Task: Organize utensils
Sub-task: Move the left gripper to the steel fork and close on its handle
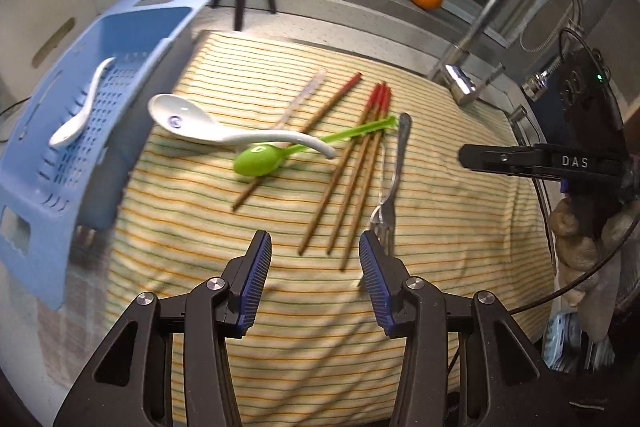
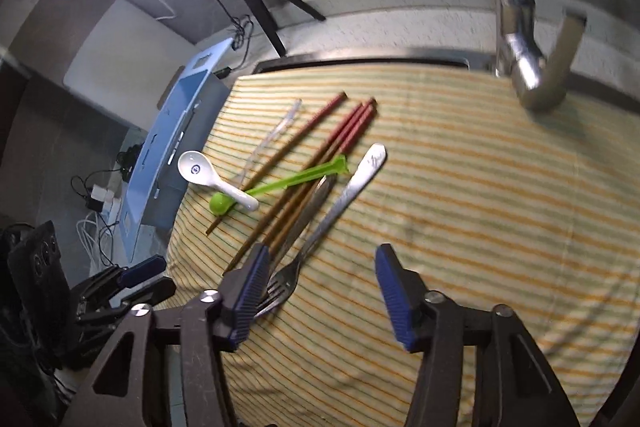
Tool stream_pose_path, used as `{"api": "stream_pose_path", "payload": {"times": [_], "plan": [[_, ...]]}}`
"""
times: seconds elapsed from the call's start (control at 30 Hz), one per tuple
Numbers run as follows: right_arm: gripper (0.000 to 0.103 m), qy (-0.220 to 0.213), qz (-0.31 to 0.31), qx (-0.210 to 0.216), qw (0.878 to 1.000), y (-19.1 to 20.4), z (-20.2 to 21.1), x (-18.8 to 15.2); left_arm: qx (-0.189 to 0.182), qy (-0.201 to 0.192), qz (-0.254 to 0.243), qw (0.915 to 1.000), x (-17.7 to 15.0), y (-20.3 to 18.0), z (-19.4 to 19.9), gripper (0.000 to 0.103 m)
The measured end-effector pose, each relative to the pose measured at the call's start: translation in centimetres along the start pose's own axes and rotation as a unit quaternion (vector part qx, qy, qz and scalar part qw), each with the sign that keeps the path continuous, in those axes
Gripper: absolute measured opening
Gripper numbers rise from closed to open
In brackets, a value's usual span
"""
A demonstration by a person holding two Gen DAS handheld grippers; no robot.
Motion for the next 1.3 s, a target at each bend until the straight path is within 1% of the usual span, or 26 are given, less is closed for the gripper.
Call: {"api": "stream_pose_path", "payload": {"times": [0.07, 0.13, 0.2, 0.23, 0.3, 0.37, 0.43, 0.53, 0.6, 0.67, 0.7, 0.83, 0.87, 1.0, 1.03, 1.1, 1.17, 1.3], "plan": [[0.037, 0.001, -0.019, 0.008, 1.000, -0.2, -0.5, -0.2, -0.011, 0.002, -0.019, 0.9998, 0.6, -0.4, -0.5, 0.041], [0.035, -0.002, -0.043, 0.014, 0.999, -0.4, -1.0, -0.4, -0.023, 0.007, -0.034, 0.9991, 1.2, -0.5, -1.0, 0.037], [0.032, 0.001, -0.068, 0.021, 0.997, -0.5, -1.6, -0.4, -0.035, 0.010, -0.046, 0.9983, 1.6, -0.4, -1.3, 0.036], [0.032, 0.004, -0.079, 0.028, 0.996, -0.5, -1.8, -0.5, -0.045, 0.012, -0.052, 0.9976, 1.8, -0.5, -1.5, 0.035], [0.030, 0.006, -0.099, 0.048, 0.994, -0.5, -2.0, -0.6, -0.060, 0.018, -0.072, 0.9954, 2.1, -1.1, -1.8, 0.030], [0.029, 0.007, -0.106, 0.059, 0.993, -0.1, -2.3, -0.5, -0.072, 0.023, -0.098, 0.9923, 2.1, -2.1, -2.0, 0.028], [0.029, 0.007, -0.101, 0.056, 0.993, 0.6, -2.6, -0.3, -0.082, 0.028, -0.116, 0.9896, 1.7, -2.8, -2.1, 0.028], [0.028, 0.013, -0.094, 0.052, 0.994, 1.3, -3.5, 0.0, -0.087, 0.036, -0.133, 0.9866, 0.9, -3.3, -2.3, 0.028], [0.028, 0.019, -0.092, 0.043, 0.995, 1.6, -4.3, 0.2, -0.090, 0.042, -0.136, 0.9857, 0.3, -3.5, -2.7, 0.027], [0.027, 0.027, -0.091, 0.039, 0.995, 1.8, -4.9, 0.3, -0.090, 0.051, -0.137, 0.9851, -0.2, -3.5, -3.1, 0.023], [0.026, 0.030, -0.090, 0.036, 0.995, 1.9, -5.2, 0.3, -0.090, 0.053, -0.137, 0.9850, -0.4, -3.5, -3.2, 0.023], [0.025, 0.037, -0.081, 0.023, 0.996, 2.2, -6.1, 0.5, -0.093, 0.050, -0.140, 0.9844, -0.6, -3.7, -3.4, 0.021], [0.025, 0.039, -0.079, 0.022, 0.996, 2.3, -6.2, 0.6, -0.095, 0.050, -0.140, 0.9842, -0.6, -3.7, -3.6, 0.019], [0.022, 0.047, -0.076, 0.014, 0.996, 2.6, -7.0, 0.8, -0.101, 0.057, -0.145, 0.9826, -0.3, -3.9, -4.6, 0.015], [0.022, 0.049, -0.075, 0.013, 0.996, 2.7, -7.2, 0.8, -0.102, 0.059, -0.148, 0.9820, -0.4, -4.1, -4.8, 0.012], [0.021, 0.050, -0.073, 0.006, 0.996, 2.7, -7.4, 0.8, -0.104, 0.060, -0.150, 0.9813, -0.6, -3.9, -5.0, 0.011], [0.020, 0.051, -0.074, -0.003, 0.996, 2.6, -7.7, 0.9, -0.107, 0.060, -0.148, 0.9813, -0.6, -3.7, -5.4, 0.007], [0.013, 0.051, -0.083, -0.005, 0.995, 2.1, -7.9, 1.0, -0.125, 0.059, -0.136, 0.9811, -0.8, -3.0, -5.6, 0.006]]}}
Point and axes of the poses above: each gripper's, at about its wrist camera, not at the fingertips, and z roughly against the way its jaws point, y to its left, x to its top, the point moved 1 cm from there along -z, roughly the way its jaws point, and after that the axes turned 15 degrees about -z, right-handed, at the moved point
